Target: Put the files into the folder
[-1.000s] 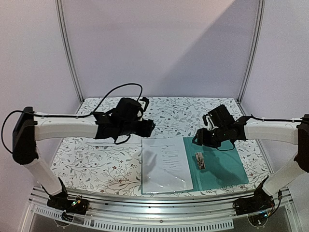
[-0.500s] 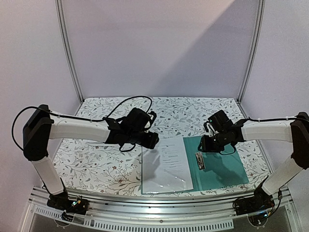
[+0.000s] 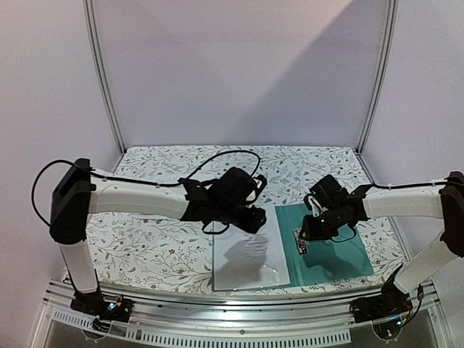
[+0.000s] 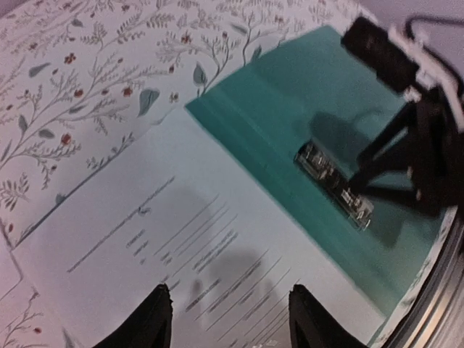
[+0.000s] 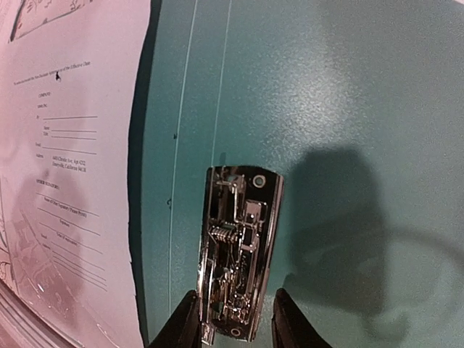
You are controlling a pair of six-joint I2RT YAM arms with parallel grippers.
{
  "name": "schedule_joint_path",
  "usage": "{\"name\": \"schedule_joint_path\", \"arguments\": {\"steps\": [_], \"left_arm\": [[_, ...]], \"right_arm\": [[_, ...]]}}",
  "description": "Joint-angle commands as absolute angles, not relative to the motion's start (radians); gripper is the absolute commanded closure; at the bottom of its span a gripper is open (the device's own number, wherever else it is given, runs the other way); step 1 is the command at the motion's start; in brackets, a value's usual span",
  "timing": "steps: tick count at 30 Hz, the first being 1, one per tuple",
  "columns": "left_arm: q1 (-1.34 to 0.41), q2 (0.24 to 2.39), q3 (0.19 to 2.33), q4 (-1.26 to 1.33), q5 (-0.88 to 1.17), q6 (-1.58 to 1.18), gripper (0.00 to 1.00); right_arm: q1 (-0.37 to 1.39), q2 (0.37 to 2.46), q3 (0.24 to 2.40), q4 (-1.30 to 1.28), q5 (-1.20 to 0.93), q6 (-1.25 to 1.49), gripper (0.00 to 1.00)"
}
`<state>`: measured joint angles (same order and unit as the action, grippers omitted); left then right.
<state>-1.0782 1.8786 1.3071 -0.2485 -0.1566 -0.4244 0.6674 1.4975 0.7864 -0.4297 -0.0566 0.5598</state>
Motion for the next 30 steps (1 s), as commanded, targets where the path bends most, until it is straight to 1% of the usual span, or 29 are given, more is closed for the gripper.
{"name": "schedule_joint_path", "arguments": {"steps": [1,2,4,5,7,8,9,10,11,13,17,18,23,30], "left_arm": [[-1.081,2.021,1.508,-0.270,-0.148,-0.579,0.49],[-1.082,2.054,1.557,-0.276,-0.141,-0.610,0.52],[-1.087,2.126,1.638,-0.280,-0.134,-0.657,0.55],[-1.091,2.157,1.676,-0.280,-0.130,-0.676,0.56],[-1.099,2.220,1.749,-0.292,-0.116,-0.711,0.62],[-1.102,2.254,1.809,-0.314,-0.117,-0.728,0.66],[-1.106,2.287,1.858,-0.344,-0.119,-0.742,0.67],[-1.109,2.321,1.899,-0.377,-0.121,-0.752,0.67],[-1.112,2.348,1.935,-0.401,-0.122,-0.763,0.68],[-1.115,2.384,1.974,-0.422,-0.106,-0.785,0.69],[-1.112,2.417,1.992,-0.429,-0.071,-0.834,0.69],[-1.110,2.424,1.998,-0.436,-0.066,-0.850,0.69],[-1.106,2.442,1.989,-0.432,-0.055,-0.897,0.78],[-1.103,2.459,1.980,-0.394,-0.019,-0.915,0.79]], "right_arm": [[0.654,1.371,0.759,-0.468,0.045,0.586,0.69],[0.640,1.350,0.741,-0.467,0.069,0.594,0.73],[0.605,1.300,0.692,-0.443,0.075,0.619,0.76],[0.587,1.264,0.665,-0.427,0.071,0.628,0.76],[0.566,1.211,0.613,-0.386,0.070,0.637,0.71],[0.556,1.181,0.592,-0.366,0.062,0.639,0.60],[0.550,1.166,0.574,-0.352,0.059,0.643,0.42],[0.543,1.151,0.558,-0.336,0.043,0.647,0.29],[0.537,1.144,0.541,-0.311,0.018,0.648,0.24],[0.523,1.144,0.514,-0.274,-0.069,0.632,0.23],[0.519,1.176,0.513,-0.266,-0.113,0.599,0.24],[0.519,1.178,0.512,-0.263,-0.115,0.597,0.24],[0.519,1.170,0.507,-0.259,-0.098,0.595,0.23],[0.519,1.194,0.494,-0.254,-0.130,0.598,0.22]]}}
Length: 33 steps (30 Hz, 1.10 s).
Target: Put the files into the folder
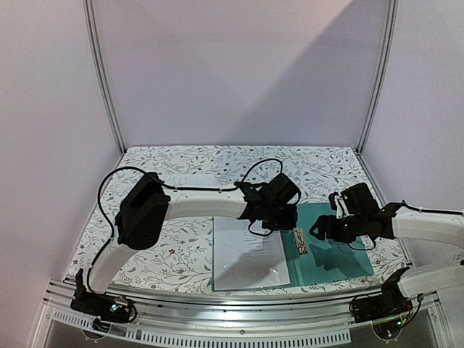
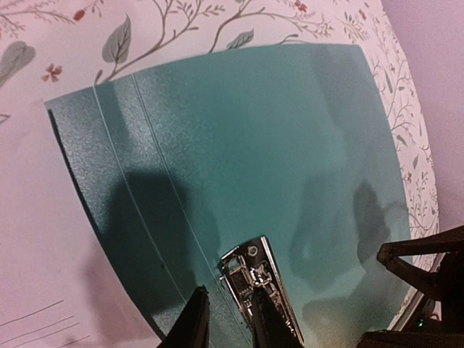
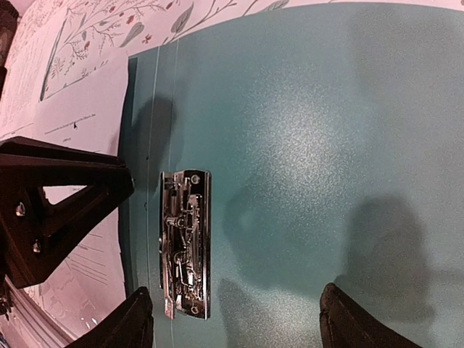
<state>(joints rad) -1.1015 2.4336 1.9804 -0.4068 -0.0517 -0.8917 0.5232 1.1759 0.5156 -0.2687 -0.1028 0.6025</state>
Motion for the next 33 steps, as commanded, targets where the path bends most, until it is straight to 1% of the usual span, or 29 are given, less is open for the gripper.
{"name": "schedule_joint_path", "arguments": {"steps": [1,8,13,21,26,28,33], "left_arm": [[-1.103,2.462,1.979,-0.390,-0.017,-0.917,0.79],[-1.102,2.477,1.979,-0.379,-0.008,-0.932,0.82],[-1.094,2.495,1.980,-0.371,0.028,-0.944,0.87],[-1.087,2.517,1.976,-0.351,0.048,-0.964,0.89],[-1.083,2.508,1.949,-0.345,0.046,-0.996,0.93],[-1.082,2.507,1.945,-0.350,0.045,-1.011,0.96],[-1.081,2.531,1.980,-0.375,0.061,-1.055,0.95]], "right_arm": [[0.519,1.196,0.489,-0.253,-0.132,0.600,0.22],[0.519,1.199,0.469,-0.237,-0.160,0.624,0.22],[0.519,1.206,0.464,-0.228,-0.172,0.630,0.22],[0.520,1.213,0.460,-0.227,-0.187,0.637,0.22],[0.520,1.215,0.456,-0.225,-0.188,0.635,0.22],[0.519,1.217,0.454,-0.220,-0.195,0.637,0.22],[0.519,1.232,0.451,-0.213,-0.216,0.638,0.23]]}}
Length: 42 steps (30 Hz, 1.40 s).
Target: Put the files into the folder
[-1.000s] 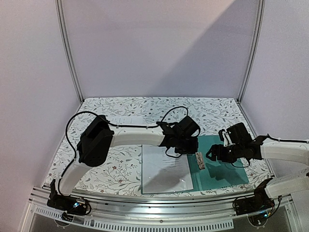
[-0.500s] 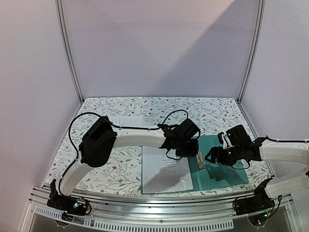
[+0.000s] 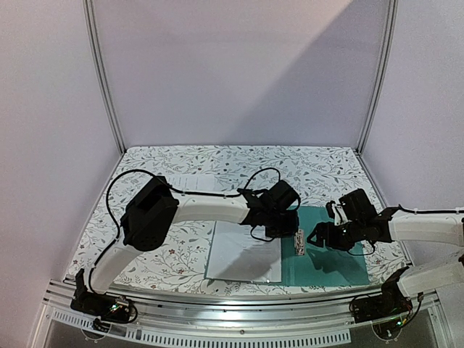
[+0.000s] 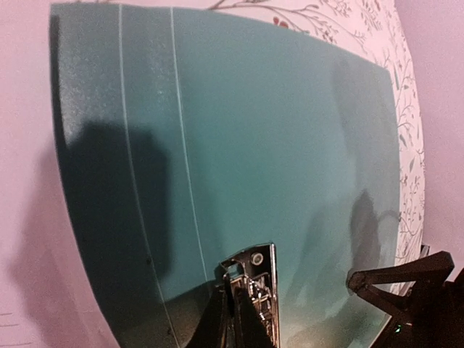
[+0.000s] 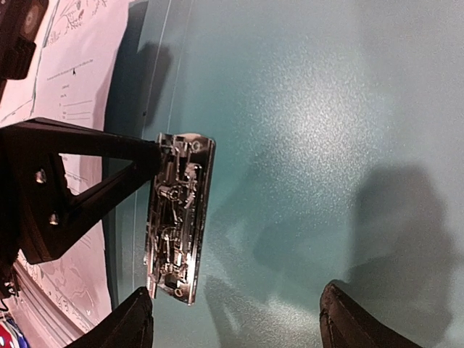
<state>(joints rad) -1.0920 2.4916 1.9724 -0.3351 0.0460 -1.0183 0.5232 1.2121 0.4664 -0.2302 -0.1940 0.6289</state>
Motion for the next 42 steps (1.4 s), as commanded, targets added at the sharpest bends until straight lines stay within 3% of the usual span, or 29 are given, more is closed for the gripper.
{"name": "schedule_joint_path", "arguments": {"steps": [1,7,11,19,29,36,42], "left_arm": [[-1.081,2.534,1.979,-0.369,0.062,-1.064,0.94],[-1.080,2.541,1.990,-0.339,0.063,-1.079,0.82],[-1.080,2.550,2.010,-0.373,0.045,-1.071,0.81],[-1.085,2.639,2.174,-0.587,-0.065,-1.040,0.97],[-1.091,2.543,2.077,-0.648,-0.170,-1.125,1.00],[-1.091,2.450,1.972,-0.599,-0.124,-1.221,1.00],[-1.085,2.410,1.888,-0.536,-0.099,-1.283,1.00]], "right_arm": [[0.519,1.234,0.451,-0.212,-0.219,0.639,0.22],[0.519,1.233,0.454,-0.227,-0.221,0.635,0.23],[0.519,1.233,0.455,-0.227,-0.219,0.635,0.22],[0.519,1.247,0.453,-0.211,-0.228,0.640,0.22],[0.520,1.278,0.464,-0.183,-0.253,0.643,0.24],[0.556,1.281,0.505,-0.200,-0.255,0.635,0.36],[0.620,1.297,0.549,-0.199,-0.283,0.630,0.57]]}}
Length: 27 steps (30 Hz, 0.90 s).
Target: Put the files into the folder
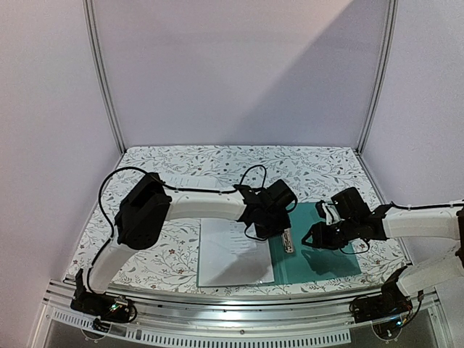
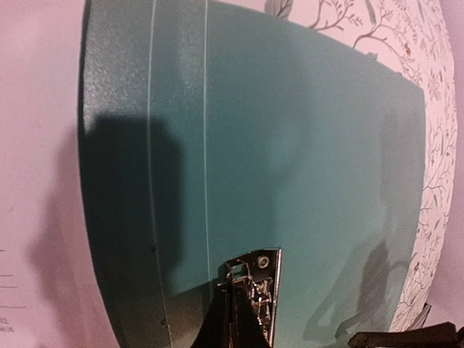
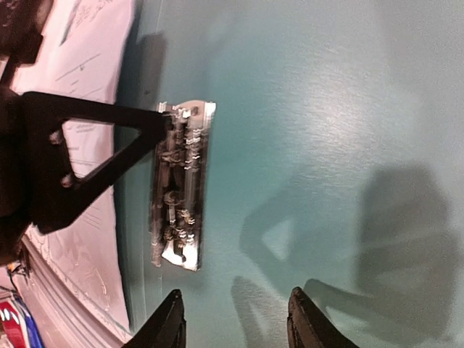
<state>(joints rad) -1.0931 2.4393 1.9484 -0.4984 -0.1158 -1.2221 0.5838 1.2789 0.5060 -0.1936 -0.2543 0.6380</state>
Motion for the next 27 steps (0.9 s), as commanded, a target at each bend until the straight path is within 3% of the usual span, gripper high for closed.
{"name": "schedule_joint_path", "arguments": {"steps": [1,12,27], "left_arm": [[-1.083,2.407,1.878,-0.530,-0.098,-1.290,1.00],[-1.068,2.386,1.801,-0.477,-0.066,-1.322,1.00],[-1.063,2.379,1.764,-0.444,-0.059,-1.330,1.00]], "right_arm": [[0.630,1.309,0.554,-0.195,-0.292,0.626,0.60],[0.675,1.445,0.603,-0.111,-0.376,0.636,0.75],[0.687,1.509,0.623,-0.084,-0.400,0.641,0.82]]}}
